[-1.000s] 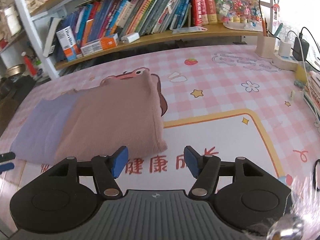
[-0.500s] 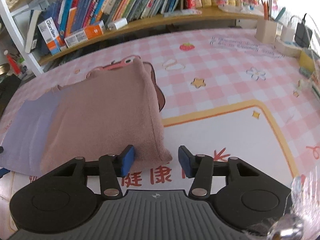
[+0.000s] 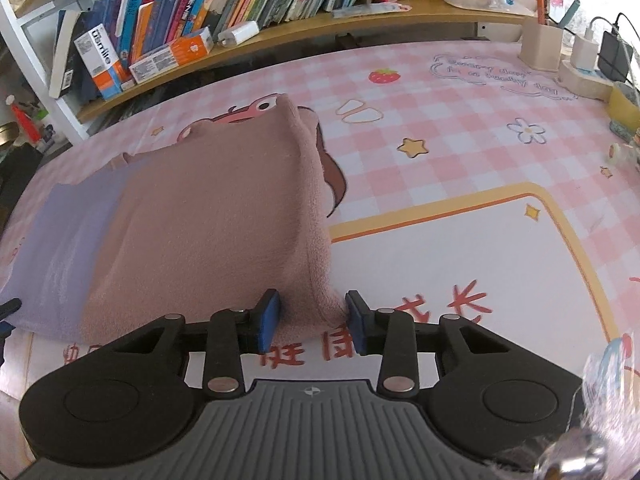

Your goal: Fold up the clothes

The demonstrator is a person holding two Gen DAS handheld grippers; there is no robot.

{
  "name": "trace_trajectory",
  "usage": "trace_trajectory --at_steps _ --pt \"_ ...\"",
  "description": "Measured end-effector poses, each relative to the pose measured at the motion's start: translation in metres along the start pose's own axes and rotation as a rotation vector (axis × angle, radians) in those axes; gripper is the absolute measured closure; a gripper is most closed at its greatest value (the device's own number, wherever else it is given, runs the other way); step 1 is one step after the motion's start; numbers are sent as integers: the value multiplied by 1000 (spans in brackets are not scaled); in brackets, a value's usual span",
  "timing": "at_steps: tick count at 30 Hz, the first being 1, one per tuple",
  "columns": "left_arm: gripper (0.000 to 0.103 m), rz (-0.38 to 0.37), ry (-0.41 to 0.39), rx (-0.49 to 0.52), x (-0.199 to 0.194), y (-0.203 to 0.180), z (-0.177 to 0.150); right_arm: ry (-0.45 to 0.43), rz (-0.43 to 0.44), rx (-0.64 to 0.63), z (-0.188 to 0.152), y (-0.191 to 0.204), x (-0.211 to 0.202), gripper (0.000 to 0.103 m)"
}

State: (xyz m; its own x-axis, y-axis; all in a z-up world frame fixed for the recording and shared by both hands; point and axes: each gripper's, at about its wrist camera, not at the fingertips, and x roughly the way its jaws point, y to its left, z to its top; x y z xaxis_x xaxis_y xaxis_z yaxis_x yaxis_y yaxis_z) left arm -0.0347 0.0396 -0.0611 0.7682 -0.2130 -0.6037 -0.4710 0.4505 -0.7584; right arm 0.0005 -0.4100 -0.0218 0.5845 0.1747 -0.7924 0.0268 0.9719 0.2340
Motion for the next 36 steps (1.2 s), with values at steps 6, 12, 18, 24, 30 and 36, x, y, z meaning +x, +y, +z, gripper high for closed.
trace_trajectory --at_steps 6,12,18,24,30,36 --pt "96 -48 -135 347 -35 -50 9 28 55 -33 -7 26 -1 71" --pt "95 -44 -111 217 -30 -29 20 35 62 -67 -10 37 -1 71" --pt "81 -33 -72 145 -23 -11 26 39 54 -73 -10 39 -2 71" --pt "42 -30 -18 83 -8 -1 27 46 51 -78 -8 39 -1 71" --pt "68 -24 -34 79 0 -2 27 48 35 -84 -8 41 0 70" --pt "93 1 -37 62 1 9 30 37 26 -74 -10 42 -2 63"
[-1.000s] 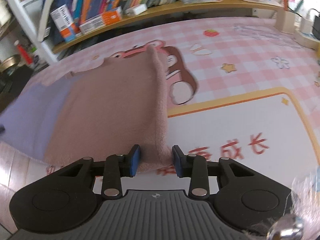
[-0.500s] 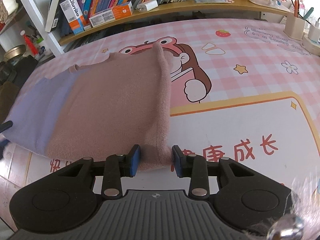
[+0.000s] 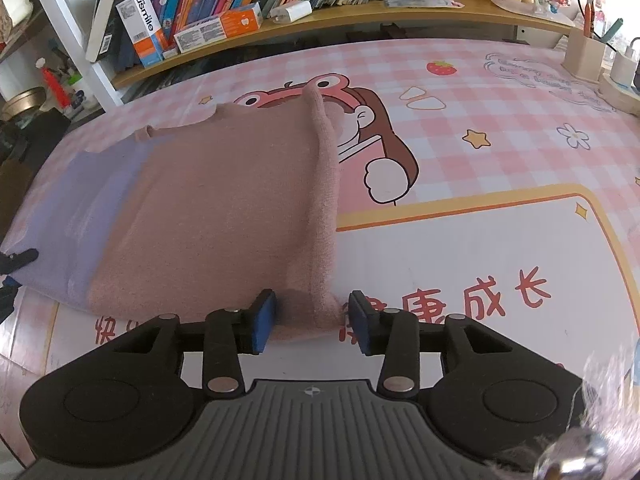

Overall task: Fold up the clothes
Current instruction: 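Lift the lavender half with the left tool and fold it over the pink half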

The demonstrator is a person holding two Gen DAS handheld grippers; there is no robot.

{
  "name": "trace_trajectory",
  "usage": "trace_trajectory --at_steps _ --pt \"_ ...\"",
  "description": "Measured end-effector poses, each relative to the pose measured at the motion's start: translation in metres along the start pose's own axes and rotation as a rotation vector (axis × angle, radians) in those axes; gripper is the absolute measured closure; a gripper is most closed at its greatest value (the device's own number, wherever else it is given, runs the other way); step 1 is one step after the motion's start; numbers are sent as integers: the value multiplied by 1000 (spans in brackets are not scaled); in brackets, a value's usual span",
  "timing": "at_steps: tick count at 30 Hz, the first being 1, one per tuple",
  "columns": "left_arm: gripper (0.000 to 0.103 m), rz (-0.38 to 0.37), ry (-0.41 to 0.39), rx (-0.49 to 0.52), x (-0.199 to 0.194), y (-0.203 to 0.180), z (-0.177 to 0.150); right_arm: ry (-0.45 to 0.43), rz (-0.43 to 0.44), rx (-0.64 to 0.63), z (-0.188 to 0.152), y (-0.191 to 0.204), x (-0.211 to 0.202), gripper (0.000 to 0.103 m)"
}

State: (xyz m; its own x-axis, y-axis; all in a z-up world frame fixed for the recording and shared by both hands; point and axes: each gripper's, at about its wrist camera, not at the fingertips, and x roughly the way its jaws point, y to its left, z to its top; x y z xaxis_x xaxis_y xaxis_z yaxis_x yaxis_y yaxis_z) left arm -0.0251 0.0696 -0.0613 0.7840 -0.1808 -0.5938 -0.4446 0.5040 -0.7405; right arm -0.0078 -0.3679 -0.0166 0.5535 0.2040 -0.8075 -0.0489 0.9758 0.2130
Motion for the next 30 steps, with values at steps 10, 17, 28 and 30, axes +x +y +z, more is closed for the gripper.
trace_trajectory --at_steps 10,17,28,30 --pt "93 -5 -49 45 -17 2 0 -35 48 -13 15 -5 -12 65" --pt "95 -17 -122 136 -34 -26 -11 -8 159 -75 19 -11 -3 87" --pt "95 -46 -286 524 -70 -147 -75 62 346 -135 30 -34 20 88" --pt "95 -51 -297 614 -72 -174 -96 68 379 -141 32 -38 24 88"
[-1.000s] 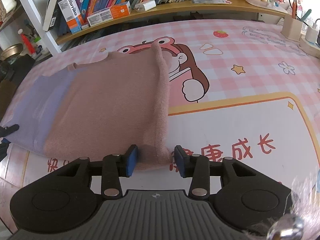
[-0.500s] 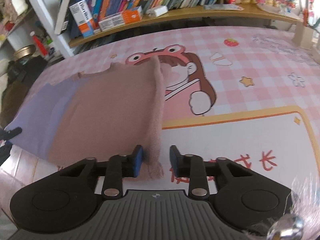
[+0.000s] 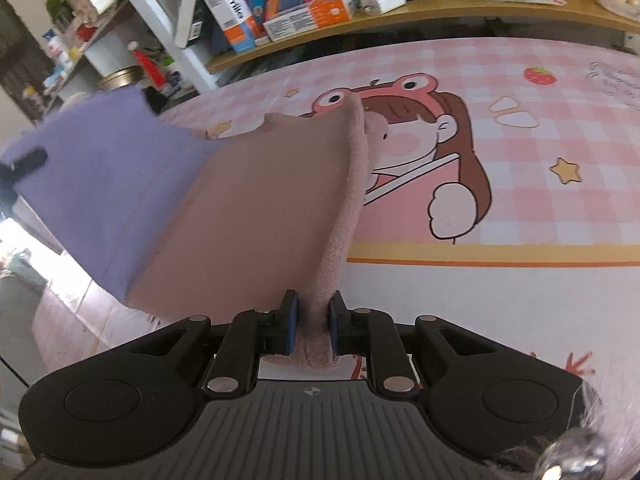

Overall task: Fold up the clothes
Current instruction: 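Lift the lavender half with the left tool and fold it over the pink half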

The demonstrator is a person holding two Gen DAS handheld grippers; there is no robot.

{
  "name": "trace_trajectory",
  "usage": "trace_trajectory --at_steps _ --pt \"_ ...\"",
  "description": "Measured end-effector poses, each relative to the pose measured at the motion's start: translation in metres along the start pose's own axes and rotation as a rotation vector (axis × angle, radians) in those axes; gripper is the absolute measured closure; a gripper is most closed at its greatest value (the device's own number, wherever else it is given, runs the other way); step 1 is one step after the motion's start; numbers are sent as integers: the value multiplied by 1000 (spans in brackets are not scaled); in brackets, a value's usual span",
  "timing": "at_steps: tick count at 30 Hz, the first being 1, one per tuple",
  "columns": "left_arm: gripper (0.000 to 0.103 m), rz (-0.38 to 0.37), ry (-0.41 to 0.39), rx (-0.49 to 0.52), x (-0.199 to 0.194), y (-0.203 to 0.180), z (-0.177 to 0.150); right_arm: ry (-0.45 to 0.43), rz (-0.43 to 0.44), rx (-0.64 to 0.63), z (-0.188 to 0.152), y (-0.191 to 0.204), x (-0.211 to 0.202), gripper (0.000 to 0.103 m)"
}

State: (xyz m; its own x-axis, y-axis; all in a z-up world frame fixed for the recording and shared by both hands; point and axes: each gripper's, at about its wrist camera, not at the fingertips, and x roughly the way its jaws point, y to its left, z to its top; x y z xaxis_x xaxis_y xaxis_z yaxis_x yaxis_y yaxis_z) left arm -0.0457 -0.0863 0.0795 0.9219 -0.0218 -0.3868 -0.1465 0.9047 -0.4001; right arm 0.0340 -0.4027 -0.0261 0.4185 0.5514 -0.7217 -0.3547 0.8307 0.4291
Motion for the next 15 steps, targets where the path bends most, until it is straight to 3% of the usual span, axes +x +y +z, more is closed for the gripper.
trace_trajectory --at_steps 5,8,9,11,13,15 --pt "94 -23 57 180 7 -84 -23 10 78 -26 2 -13 1 88" --pt "91 -37 176 252 24 -120 -55 14 121 -29 2 -20 1 88" --pt "86 -40 225 283 33 -132 -66 15 132 -25 2 -22 1 88" --pt "83 -20 371 388 54 -148 -95 19 156 -18 2 -27 0 88" --pt "82 5 421 412 62 -150 -108 22 173 -18 1 -30 0 88" --pt "74 -1 437 371 63 -145 -107 25 185 -23 0 -33 -1 88"
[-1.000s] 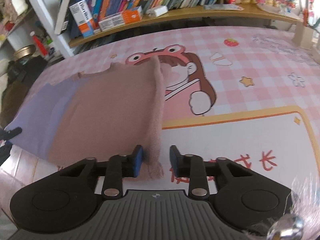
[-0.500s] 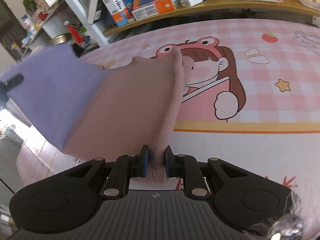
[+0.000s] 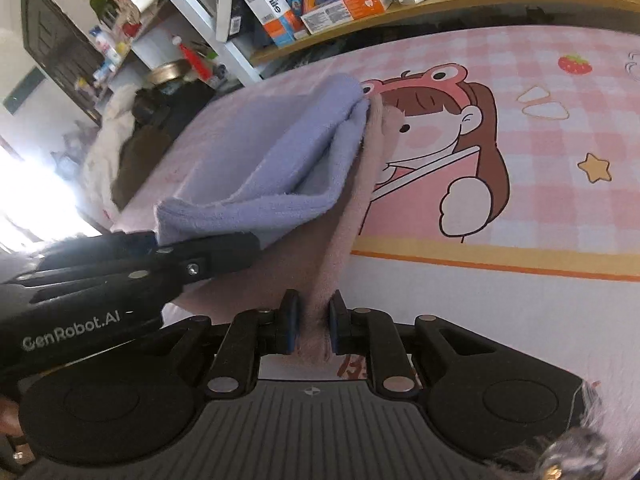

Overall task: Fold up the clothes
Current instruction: 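Lift the lavender half with the left tool and fold it over the pink half, then lay the lavender half flat with the left tool while the right tool pinches the folded edge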

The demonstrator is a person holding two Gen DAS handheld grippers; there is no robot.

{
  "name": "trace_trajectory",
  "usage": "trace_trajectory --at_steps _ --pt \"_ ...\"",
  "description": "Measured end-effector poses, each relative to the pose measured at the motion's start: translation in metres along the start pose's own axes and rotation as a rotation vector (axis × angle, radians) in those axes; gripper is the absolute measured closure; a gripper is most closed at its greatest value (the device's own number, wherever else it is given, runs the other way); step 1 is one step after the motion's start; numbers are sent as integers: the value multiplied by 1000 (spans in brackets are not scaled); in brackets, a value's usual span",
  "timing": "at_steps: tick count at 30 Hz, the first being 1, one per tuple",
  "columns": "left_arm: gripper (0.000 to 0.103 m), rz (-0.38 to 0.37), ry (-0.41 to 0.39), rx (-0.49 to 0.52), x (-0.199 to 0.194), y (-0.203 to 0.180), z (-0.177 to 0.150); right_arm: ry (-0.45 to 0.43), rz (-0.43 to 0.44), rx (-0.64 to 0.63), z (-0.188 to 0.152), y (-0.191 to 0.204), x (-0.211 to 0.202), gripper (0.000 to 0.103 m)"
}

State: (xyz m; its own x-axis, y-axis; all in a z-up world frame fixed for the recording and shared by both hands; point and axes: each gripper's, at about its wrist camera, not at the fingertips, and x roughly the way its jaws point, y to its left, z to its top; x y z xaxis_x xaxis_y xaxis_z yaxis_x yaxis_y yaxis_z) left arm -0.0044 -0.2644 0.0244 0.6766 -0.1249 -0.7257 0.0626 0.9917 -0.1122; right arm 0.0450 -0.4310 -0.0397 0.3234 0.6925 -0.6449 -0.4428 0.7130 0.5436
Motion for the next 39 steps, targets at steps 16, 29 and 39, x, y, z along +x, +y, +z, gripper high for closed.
trace_trajectory --at_steps 16,29,39 --pt "79 133 -175 -135 -60 73 4 -151 -3 16 32 -5 -54 62" --pt "92 110 -27 -97 5 72 -31 13 48 145 55 15 21 58" --pt "92 71 -15 -114 4 82 -33 -110 9 58 28 26 -12 97"
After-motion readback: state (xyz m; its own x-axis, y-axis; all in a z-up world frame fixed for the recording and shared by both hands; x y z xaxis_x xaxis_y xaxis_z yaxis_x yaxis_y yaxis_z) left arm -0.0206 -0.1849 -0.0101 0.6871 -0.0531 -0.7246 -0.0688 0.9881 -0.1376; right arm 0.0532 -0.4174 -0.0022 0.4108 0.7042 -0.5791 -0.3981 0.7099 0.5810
